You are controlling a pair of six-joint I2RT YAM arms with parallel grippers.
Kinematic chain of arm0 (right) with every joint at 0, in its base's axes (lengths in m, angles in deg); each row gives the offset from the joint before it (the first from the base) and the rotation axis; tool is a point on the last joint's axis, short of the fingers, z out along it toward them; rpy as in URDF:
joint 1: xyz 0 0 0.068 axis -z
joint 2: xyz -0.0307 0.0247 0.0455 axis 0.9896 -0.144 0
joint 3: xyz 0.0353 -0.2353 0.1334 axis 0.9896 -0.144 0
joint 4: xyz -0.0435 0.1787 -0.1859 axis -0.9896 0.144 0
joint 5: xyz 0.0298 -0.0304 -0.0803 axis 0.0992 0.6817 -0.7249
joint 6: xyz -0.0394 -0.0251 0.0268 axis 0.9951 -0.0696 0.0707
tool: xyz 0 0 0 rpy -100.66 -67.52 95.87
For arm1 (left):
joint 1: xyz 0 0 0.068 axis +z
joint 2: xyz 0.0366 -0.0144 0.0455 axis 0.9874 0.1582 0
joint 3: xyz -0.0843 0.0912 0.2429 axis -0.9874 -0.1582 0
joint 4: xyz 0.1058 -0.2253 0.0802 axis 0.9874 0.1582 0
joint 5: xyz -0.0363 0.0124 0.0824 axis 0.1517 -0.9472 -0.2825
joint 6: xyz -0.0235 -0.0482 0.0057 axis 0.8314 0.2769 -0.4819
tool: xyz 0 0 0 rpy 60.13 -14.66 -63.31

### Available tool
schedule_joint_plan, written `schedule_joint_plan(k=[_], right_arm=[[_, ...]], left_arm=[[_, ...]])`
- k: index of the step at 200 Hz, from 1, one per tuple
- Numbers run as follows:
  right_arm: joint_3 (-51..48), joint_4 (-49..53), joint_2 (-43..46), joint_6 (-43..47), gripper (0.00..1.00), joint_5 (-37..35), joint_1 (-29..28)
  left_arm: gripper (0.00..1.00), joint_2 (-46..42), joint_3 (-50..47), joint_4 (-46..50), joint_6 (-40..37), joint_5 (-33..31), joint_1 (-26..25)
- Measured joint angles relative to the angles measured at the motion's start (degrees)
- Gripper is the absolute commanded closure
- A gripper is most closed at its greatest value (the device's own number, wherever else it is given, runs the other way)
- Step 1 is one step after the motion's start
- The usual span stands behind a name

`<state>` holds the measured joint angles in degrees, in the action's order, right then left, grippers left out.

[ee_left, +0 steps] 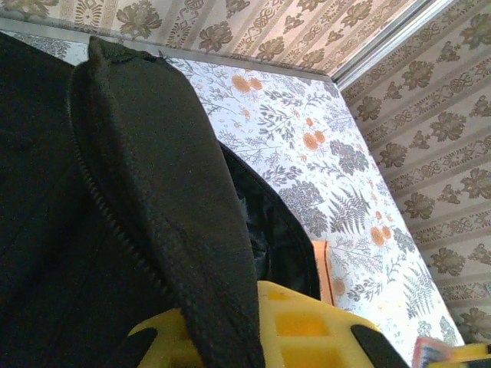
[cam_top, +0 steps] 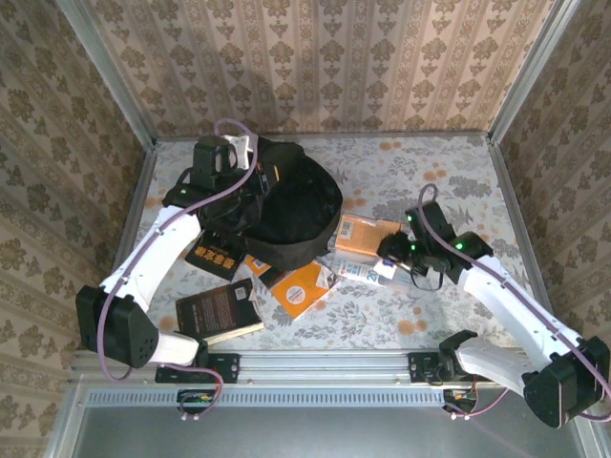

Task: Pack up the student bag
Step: Pick up the personal item from the bottom-right of the table, then place the personal item in the student bag.

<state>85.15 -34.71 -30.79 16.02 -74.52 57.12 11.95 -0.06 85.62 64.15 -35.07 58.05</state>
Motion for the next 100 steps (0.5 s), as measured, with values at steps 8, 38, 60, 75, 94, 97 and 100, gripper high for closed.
schedule_joint_plan(k=[8,38,60,75,94,97,100], right_arm=[[3.45,-0.94,-1.64,0.2,0.55,0.74,-1.03],[18.32,-4.68,-12.22,1.53,0.54,2.54,-5.31],[29.59,-5.99,-22.45,2.29,0.54,2.91,-8.17],[36.52,-6.51,-29.66,2.38,0.54,3.04,-9.38],[43.19,-7.32,-38.62,1.05,0.53,3.45,-10.4],[44.06,-7.26,-39.78,0.85,0.53,3.43,-10.58],[44.96,-7.32,-41.2,0.63,0.52,3.34,-10.73]], left_arm=[[1.0,-0.02,0.0,0.09,-0.17,0.24,0.0],[1.0,-0.46,0.0,0.59,-0.79,0.83,0.0],[1.0,-1.01,0.0,0.66,-1.22,0.96,0.0],[1.0,-1.46,0.0,0.74,-1.2,0.96,0.0],[1.0,-2.01,0.13,0.76,-1.11,1.27,0.0],[1.0,-2.01,0.2,0.79,-1.09,1.4,0.0],[1.0,-2.03,0.33,0.81,-1.01,1.44,0.0]])
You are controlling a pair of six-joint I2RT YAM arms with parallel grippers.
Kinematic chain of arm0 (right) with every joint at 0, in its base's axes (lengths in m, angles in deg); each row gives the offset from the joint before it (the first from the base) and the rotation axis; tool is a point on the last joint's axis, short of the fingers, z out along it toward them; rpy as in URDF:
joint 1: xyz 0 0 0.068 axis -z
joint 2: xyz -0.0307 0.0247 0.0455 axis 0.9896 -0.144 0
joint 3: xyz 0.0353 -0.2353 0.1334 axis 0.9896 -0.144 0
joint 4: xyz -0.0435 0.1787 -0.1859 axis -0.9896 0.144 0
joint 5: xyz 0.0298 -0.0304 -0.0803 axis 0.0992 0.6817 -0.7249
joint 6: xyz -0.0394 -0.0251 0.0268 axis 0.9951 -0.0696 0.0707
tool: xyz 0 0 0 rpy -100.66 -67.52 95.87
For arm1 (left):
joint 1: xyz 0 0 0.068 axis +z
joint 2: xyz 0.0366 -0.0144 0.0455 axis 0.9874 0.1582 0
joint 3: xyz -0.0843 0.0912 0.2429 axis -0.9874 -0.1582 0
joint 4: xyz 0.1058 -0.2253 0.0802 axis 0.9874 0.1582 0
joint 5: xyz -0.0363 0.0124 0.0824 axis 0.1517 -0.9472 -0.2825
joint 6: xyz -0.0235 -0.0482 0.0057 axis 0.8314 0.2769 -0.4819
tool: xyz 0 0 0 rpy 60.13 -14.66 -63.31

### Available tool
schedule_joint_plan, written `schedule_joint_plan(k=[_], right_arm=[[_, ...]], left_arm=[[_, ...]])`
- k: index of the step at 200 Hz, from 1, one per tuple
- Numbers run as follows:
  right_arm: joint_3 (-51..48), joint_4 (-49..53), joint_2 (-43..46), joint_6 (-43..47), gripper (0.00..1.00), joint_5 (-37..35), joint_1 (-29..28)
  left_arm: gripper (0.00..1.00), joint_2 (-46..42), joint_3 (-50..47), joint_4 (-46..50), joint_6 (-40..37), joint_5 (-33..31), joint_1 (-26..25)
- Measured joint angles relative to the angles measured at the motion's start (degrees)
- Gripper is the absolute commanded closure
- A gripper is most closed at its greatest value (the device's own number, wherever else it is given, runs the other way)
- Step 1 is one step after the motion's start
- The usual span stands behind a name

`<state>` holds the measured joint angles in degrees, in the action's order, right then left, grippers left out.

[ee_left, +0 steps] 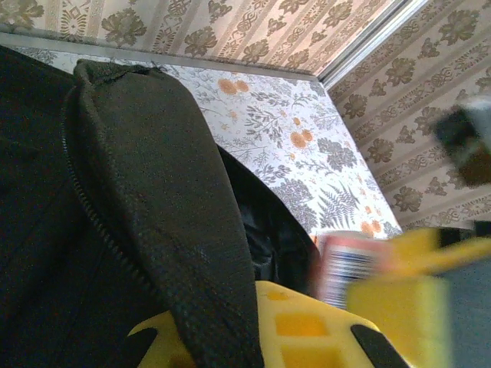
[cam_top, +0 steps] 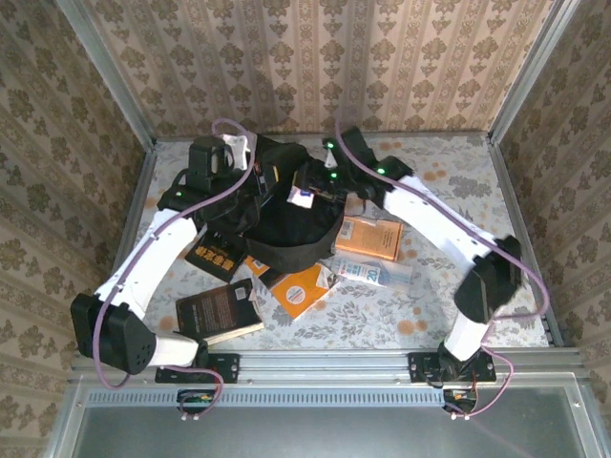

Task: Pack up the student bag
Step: Place the personal item in the student bag, then pick up the pencil case from the center of the table.

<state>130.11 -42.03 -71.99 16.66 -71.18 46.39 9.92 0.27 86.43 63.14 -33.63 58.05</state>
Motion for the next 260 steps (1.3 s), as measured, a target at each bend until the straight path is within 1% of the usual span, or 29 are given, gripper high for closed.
schedule_joint_plan(k=[28,46,54,75,87,101,114,144,159,184,200,221,242,260], right_arm=[[9.42,1.64,-11.87,-4.15,0.47,-2.99,-1.27],[10.8,1.16,-15.13,-8.61,0.42,-5.62,-1.46],[10.8,0.28,-15.98,-11.26,0.37,-6.12,-1.55],[11.93,-4.61,-18.49,-16.31,0.2,-6.75,-1.6],[14.05,-7.34,-20.57,-17.31,0.14,-6.45,-1.68],[15.93,-10.12,-22.4,-17.16,0.12,-5.92,-1.86],[16.15,-11.37,-22.67,-16.09,0.11,-5.38,-1.97],[16.09,-11.74,-21.94,-8.55,0.13,-4.17,-2.36],[13.2,-11.72,-19.15,-3.78,0.13,-3.06,-2.56],[5.09,-10.4,-10.03,4.13,0.13,-1.92,-2.69],[-4.72,-12.0,-1.14,8.24,0.16,-1.57,-2.4],[-16.63,-14.14,11.02,10.38,0.19,-0.83,-1.62],[-23.91,-14.08,20.0,11.72,0.21,-0.72,1.16],[-29.92,-13.25,24.92,12.55,0.22,-1.09,6.1]], left_arm=[[1.0,0.02,2.73,0.33,1.51,0.42,0.13],[1.0,0.0,4.42,-0.42,2.54,0.57,0.35],[1.0,0.0,4.87,-0.9,3.04,0.61,0.44],[1.0,0.0,5.42,-1.49,4.22,1.05,0.44],[1.0,0.07,5.62,-1.62,4.42,1.2,0.44],[1.0,0.44,6.12,-1.77,4.46,1.18,0.57],[1.0,0.57,6.19,-1.88,4.63,1.22,1.18],[1.0,0.92,6.19,-1.95,4.63,0.83,2.03],[1.0,1.46,6.12,-1.92,4.61,0.52,2.05],[1.0,2.67,5.57,-2.16,4.63,0.37,2.05],[1.0,3.17,5.27,-2.29,4.61,0.28,1.99],[1.0,4.33,5.11,-2.19,4.57,-0.39,1.33],[1.0,5.2,4.5,-2.03,4.59,-0.92,0.13],[1.0,5.79,3.96,-1.79,4.57,-1.09,-1.38]])
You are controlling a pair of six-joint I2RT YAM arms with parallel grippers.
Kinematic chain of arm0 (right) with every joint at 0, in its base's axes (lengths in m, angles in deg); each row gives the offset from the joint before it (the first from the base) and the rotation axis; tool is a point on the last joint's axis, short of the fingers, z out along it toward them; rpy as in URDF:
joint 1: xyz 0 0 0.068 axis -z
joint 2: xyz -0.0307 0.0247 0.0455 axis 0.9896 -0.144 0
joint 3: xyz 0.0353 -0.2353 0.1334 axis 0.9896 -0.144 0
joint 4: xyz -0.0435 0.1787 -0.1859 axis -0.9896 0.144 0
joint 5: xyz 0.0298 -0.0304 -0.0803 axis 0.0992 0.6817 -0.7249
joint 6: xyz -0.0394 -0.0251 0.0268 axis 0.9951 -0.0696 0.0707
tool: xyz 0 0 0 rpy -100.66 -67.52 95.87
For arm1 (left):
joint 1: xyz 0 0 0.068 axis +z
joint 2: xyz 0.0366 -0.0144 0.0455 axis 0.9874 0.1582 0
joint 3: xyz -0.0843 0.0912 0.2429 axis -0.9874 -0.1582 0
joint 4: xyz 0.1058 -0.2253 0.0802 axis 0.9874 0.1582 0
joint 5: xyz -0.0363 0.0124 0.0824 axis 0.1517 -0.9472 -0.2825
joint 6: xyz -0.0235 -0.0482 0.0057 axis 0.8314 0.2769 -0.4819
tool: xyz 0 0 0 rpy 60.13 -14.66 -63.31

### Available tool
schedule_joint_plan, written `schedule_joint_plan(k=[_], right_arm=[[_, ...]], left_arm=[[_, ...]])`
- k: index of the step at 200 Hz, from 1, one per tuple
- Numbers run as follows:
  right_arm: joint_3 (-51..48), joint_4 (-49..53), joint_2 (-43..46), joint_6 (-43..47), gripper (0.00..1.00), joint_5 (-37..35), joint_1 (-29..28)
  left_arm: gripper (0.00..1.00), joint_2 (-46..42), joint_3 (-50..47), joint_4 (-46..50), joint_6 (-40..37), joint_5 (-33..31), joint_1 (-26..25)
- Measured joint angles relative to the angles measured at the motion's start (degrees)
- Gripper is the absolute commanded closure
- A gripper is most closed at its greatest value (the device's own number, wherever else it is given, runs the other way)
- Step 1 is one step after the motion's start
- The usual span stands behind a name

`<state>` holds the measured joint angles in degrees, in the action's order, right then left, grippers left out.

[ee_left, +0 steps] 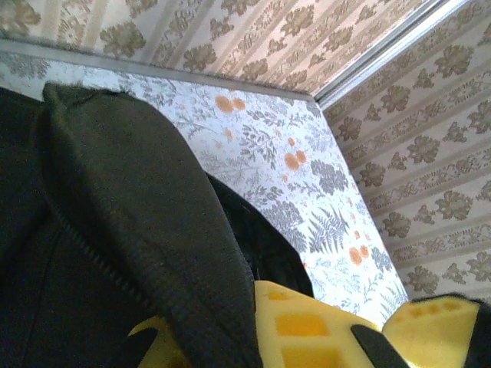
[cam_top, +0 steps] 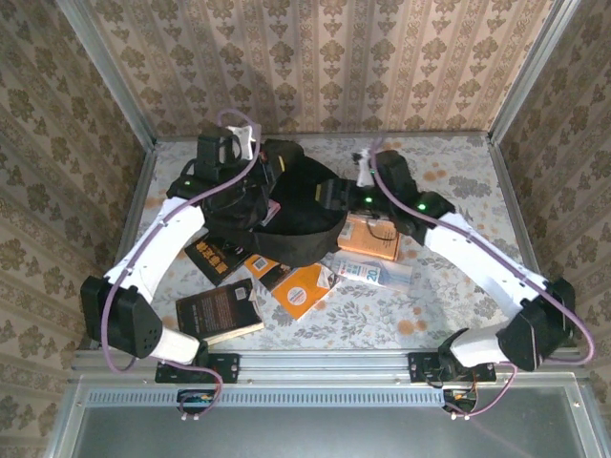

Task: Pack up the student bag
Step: Pick up the pencil case from the center of the table.

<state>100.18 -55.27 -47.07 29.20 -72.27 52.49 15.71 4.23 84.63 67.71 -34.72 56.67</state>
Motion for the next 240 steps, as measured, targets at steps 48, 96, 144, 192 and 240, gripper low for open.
schedule_joint_plan(k=[48,96,144,192,240], right_arm=[[-16.9,3.61,1.38,-0.04,0.17,-1.77,13.64],[-23.15,3.54,-1.46,-0.96,0.13,-1.73,21.79],[-30.12,0.09,-2.56,-2.93,0.12,1.18,28.04],[-32.89,-2.08,-2.45,-2.91,0.12,2.75,28.7],[-36.22,0.59,3.85,-2.86,0.11,3.21,28.48]], left_arm=[[1.0,0.57,-4.76,0.24,0.61,-3.1,-5.53],[1.0,1.7,-11.87,-1.53,4.57,-9.66,-9.68],[1.0,4.26,-13.11,-2.6,6.34,-11.76,-11.43],[1.0,4.28,-13.11,-2.6,6.32,-12.7,-11.47],[1.0,4.83,-13.11,-2.6,6.29,-12.76,-11.5]])
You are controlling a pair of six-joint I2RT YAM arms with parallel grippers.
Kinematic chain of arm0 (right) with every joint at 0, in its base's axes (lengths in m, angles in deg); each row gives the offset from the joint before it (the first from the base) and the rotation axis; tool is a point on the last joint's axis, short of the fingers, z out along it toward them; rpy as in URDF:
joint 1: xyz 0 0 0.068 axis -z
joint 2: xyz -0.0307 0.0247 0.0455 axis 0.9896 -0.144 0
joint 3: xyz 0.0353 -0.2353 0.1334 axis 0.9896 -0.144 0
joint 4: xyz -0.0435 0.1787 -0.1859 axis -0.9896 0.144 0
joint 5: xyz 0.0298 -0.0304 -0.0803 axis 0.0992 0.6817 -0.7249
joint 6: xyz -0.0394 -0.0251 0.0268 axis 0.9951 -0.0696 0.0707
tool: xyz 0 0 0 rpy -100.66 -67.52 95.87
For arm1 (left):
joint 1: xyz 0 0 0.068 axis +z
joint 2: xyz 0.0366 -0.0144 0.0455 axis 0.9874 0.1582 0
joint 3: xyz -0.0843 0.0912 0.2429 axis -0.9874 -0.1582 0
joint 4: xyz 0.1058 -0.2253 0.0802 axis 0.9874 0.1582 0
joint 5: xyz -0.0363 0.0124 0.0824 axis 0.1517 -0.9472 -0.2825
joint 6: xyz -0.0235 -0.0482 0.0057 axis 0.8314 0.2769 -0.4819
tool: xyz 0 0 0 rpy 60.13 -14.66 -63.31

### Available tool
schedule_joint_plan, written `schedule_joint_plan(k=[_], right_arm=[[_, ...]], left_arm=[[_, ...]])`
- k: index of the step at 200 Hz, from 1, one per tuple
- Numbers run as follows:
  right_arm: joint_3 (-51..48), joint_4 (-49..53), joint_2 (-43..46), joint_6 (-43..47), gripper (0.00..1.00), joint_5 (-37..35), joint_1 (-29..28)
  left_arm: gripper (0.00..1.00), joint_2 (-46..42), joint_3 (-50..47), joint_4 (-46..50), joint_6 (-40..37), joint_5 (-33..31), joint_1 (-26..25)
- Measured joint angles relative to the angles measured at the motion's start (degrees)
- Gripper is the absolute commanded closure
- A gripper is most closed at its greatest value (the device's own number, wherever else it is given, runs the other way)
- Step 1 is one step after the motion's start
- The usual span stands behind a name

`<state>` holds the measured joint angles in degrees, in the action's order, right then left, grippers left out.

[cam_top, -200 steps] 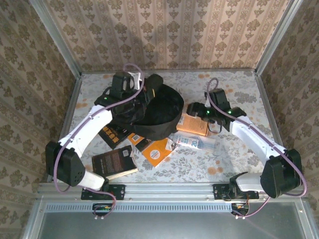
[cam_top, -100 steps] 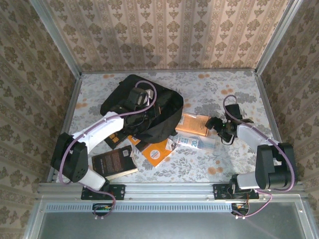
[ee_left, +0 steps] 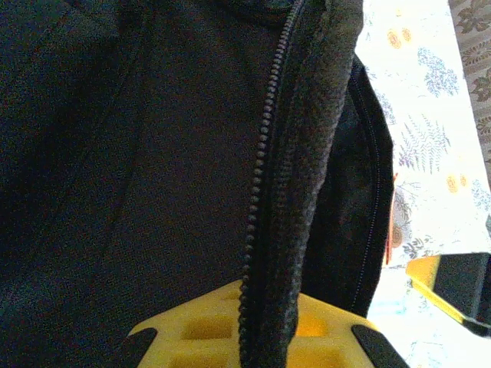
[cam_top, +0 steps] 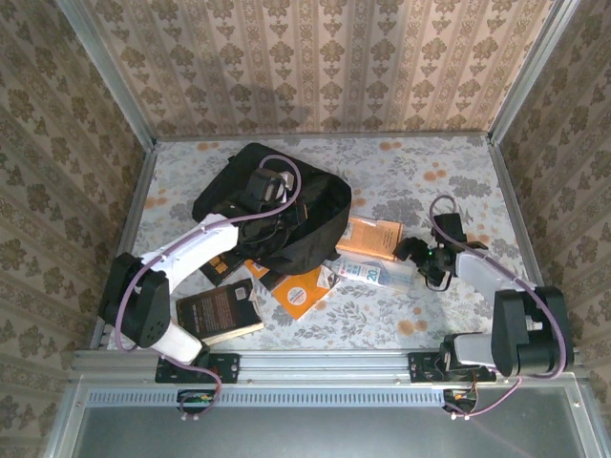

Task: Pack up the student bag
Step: Pick up the pencil case from the center of the table.

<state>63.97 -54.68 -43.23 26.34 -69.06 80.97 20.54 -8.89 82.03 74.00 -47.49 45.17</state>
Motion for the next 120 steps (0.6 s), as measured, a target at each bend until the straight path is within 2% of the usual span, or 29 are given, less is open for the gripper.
schedule_joint_plan(k=[33,79,120], right_arm=[[-1.16,3.3,5.16,-0.02,0.12,-1.42,0.0],[-2.8,3.23,3.3,0.26,0.13,-0.66,-0.24],[-2.73,2.91,2.69,2.56,0.19,0.46,-0.79]], left_arm=[[1.0,0.11,0.0,0.0,-0.02,0.0,0.0],[1.0,0.22,0.0,0.02,-0.09,0.0,0.0],[1.0,0.24,0.0,0.02,-0.09,0.04,0.0]])
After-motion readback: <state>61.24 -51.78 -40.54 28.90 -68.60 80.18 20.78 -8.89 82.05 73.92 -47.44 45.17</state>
